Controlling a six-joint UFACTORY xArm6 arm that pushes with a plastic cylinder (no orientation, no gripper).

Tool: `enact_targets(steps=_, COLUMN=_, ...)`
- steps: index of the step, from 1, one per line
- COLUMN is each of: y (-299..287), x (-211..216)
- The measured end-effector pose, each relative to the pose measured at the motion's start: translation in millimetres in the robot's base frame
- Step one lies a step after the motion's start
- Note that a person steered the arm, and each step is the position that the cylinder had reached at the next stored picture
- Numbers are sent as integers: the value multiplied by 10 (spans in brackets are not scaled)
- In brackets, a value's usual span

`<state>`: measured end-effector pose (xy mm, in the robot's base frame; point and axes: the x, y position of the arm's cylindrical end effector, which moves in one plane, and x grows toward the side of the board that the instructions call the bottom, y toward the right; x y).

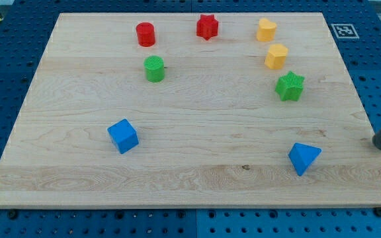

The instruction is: Point your arm to the blue triangle

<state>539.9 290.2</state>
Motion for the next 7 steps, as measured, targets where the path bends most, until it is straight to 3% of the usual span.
enact_targets(steps=3, y=-710, x=254)
enact_targets(steps=7, y=-1050, x=255)
